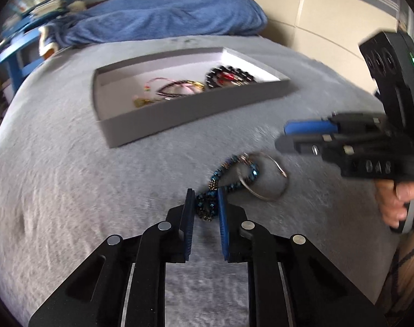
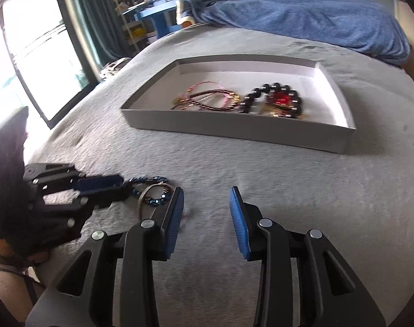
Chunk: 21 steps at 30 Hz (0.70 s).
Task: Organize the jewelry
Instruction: 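Grasp the blue beaded bracelet with the left tool while the right tool grasps the silver hoop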
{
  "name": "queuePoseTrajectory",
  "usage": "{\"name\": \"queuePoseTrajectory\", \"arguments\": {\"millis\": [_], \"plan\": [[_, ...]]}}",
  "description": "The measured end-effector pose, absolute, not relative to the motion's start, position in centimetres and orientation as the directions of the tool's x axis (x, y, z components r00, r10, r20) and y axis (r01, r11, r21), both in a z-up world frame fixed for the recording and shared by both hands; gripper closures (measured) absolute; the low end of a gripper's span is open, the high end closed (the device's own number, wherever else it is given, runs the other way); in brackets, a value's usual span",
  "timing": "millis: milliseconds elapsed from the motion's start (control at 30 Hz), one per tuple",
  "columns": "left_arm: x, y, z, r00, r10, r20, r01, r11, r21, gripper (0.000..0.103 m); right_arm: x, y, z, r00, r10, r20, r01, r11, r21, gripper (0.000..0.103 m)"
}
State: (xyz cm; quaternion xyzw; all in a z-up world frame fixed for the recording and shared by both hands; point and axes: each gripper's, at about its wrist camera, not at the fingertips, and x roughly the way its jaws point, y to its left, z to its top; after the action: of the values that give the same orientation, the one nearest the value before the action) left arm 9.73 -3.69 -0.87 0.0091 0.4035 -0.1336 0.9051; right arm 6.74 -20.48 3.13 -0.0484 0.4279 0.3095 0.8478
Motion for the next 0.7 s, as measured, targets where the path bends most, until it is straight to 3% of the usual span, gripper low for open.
{"name": "queuePoseTrajectory", "arguments": {"millis": [200, 267, 367, 500, 667, 700], "plan": [[9.9, -2.7, -0.8, 0.649, -0.21, -0.731, 0.194, 0.975, -0.109, 0.086, 6.2, -18.5, 2.2, 0.386, 0.48, -0.787, -0.627, 0.763, 0.158, 0.068], [10.1, -2.7, -0.9, 0.642, -0.211, -0.737, 0.196, 0.975, -0.108, 0.086, 6.0, -17.9, 1.7, 0.373, 0.468, -0.801, -0.643, 0.753, 0.141, 0.083], [10.3, -2.9, -1.1, 0.631, -0.219, -0.744, 0.207, 0.972, -0.111, 0.078, 5.9, -17.8, 1.6, 0.368, 0.474, -0.8, -0.653, 0.744, 0.14, 0.098], [10.9, -3.8, -1.3, 0.612, -0.227, -0.758, 0.247, 0.965, -0.09, 0.059, 5.8, -18.4, 1.8, 0.402, 0.456, -0.794, -0.642, 0.759, 0.111, 0.099], [12.0, -4.5, -1.5, 0.6, -0.222, -0.769, 0.264, 0.962, -0.072, 0.058, 6.4, -19.8, 2.1, 0.447, 0.426, -0.787, -0.588, 0.803, 0.1, 0.099], [12.0, -4.5, -1.5, 0.599, -0.226, -0.768, 0.266, 0.961, -0.076, 0.065, 6.6, -20.1, 2.1, 0.453, 0.424, -0.785, -0.579, 0.809, 0.102, 0.099]]}}
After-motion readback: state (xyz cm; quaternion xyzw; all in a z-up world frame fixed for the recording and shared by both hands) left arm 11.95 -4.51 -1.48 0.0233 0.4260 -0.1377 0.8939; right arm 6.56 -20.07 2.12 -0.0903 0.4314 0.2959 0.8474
